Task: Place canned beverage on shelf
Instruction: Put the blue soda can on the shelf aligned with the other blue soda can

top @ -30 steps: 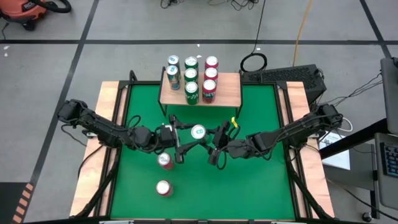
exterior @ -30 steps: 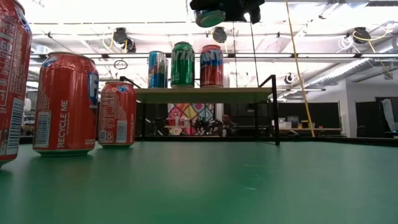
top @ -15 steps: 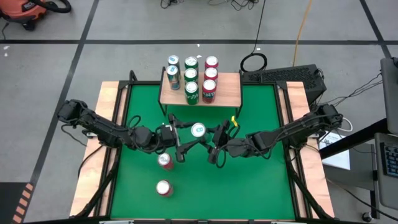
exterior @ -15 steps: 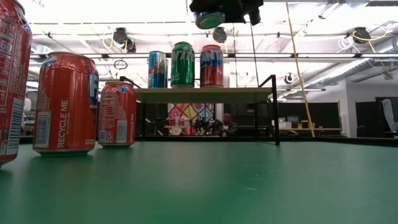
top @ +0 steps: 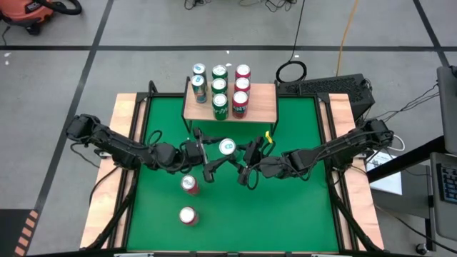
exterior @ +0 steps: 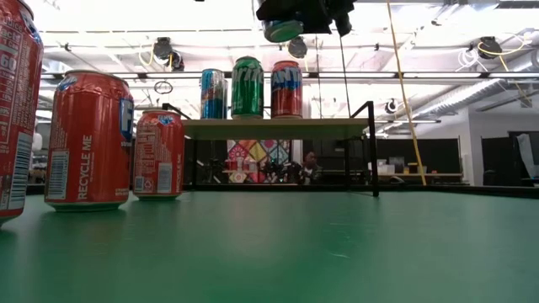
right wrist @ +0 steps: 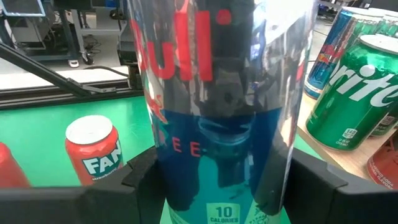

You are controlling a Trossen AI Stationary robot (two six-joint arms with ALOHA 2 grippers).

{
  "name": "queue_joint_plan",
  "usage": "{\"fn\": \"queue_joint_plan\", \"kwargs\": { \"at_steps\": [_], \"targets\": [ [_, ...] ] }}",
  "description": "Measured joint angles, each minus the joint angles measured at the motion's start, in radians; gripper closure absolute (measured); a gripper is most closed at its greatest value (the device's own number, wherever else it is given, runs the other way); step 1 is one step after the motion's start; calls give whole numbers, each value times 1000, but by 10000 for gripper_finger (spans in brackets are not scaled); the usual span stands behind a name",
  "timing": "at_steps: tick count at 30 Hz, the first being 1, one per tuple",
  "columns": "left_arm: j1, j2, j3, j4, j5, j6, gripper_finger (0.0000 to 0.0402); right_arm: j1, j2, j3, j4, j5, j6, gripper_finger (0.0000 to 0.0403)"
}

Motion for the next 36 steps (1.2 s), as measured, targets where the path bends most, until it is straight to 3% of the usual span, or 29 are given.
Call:
{"fn": "queue_joint_plan", "kwargs": {
  "at_steps": [10, 16, 26, 36],
  "targets": [
    [12, 0, 0, -2, 63, 3, 186, 0, -1, 0, 0, 0, 4, 167],
    [12, 0, 0, -22, 81, -1, 190, 1, -1, 0, -6, -11, -18, 145],
    [7, -41, -2, -95, 131, -28, 192, 3, -2, 3, -88, -61, 64, 75],
    [3, -189, -1, -277, 133, -54, 193, 21, -2, 2, -241, -58, 104, 65]
  ]
}}
